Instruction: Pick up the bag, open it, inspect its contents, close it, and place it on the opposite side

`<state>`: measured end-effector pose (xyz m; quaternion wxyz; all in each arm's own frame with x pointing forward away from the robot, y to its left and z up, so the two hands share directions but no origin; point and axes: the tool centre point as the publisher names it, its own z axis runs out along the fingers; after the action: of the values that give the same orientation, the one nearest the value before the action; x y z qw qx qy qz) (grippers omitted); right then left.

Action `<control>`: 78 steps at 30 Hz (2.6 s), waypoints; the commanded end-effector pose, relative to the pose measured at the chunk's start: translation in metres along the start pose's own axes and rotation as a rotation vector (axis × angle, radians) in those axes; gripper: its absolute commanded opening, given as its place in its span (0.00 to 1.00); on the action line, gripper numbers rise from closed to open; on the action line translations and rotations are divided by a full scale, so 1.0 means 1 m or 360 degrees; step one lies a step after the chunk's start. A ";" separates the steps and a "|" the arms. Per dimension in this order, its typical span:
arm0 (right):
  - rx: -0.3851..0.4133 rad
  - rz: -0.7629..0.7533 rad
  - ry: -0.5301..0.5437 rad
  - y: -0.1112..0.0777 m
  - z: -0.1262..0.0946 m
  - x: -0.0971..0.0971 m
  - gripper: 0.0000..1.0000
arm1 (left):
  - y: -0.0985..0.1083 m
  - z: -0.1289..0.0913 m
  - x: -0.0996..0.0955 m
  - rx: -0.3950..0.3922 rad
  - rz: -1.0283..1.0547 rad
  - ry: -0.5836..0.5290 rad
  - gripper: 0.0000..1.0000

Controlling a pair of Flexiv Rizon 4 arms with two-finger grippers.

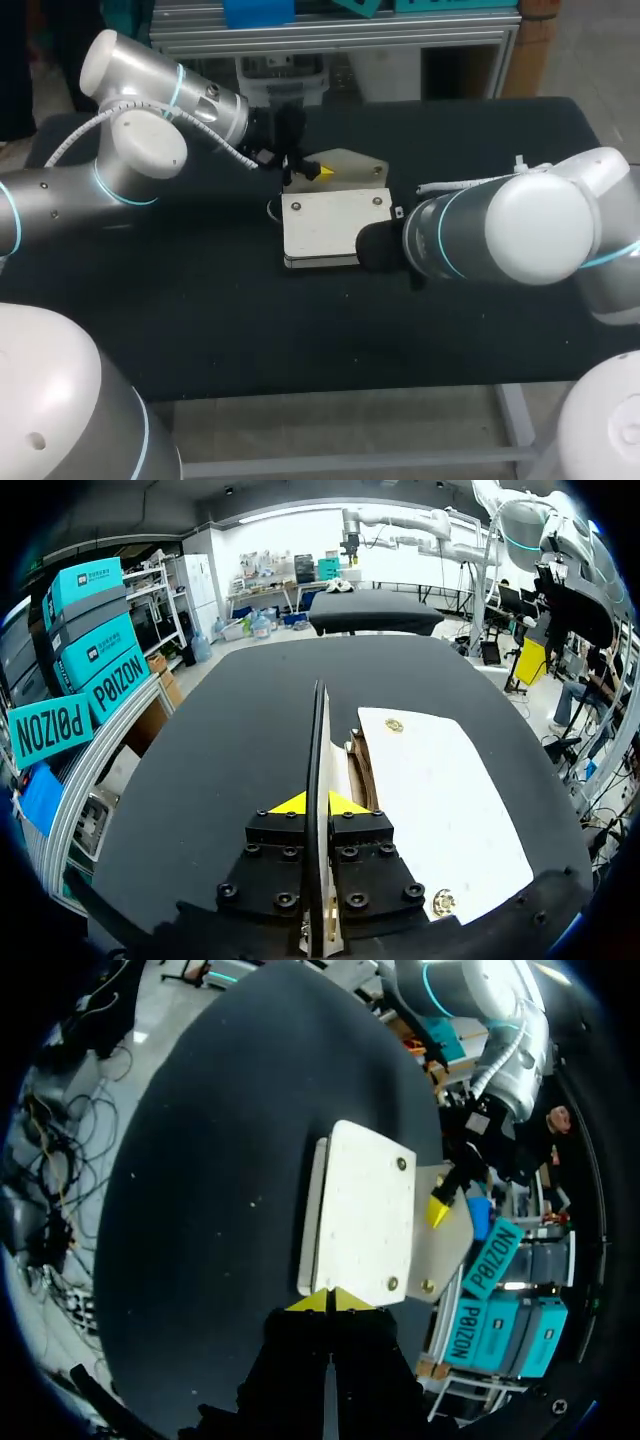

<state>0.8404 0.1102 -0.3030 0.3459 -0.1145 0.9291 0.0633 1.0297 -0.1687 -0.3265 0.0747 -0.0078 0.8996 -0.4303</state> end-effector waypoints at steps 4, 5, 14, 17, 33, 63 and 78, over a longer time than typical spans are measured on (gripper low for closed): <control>0.0006 0.0011 -0.0278 0.004 0.021 0.018 0.13 | 0.015 0.009 -0.002 -0.0013 -0.0008 0.0009 0.00; 0.0021 0.0013 -0.0276 0.005 0.023 0.020 0.15 | 0.017 0.010 -0.003 -0.0015 -0.0011 0.0010 0.00; 0.0118 0.0017 -0.0325 -0.001 0.041 0.028 0.37 | 0.025 0.015 -0.003 -0.0019 0.0006 0.0070 0.00; 0.0112 0.0041 -0.0343 -0.006 0.048 0.025 0.34 | 0.025 0.018 -0.002 -0.0024 0.0020 0.0085 0.00; 0.0046 0.0058 -0.0393 -0.014 0.084 0.008 0.28 | 0.029 0.026 0.000 -0.0053 0.0044 0.0178 0.00; 0.0252 0.0070 -0.0467 -0.006 0.104 0.002 0.00 | 0.041 0.031 0.000 -0.0071 0.0003 0.0224 0.00; 0.0269 0.0059 -0.0513 -0.006 0.106 0.005 0.00 | 0.041 0.031 0.013 -0.0104 0.0066 0.0231 0.00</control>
<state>0.9043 0.1233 -0.3792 0.3774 -0.0580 0.9242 0.0017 1.0284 -0.1672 -0.3723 0.0149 0.0402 0.9164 -0.3979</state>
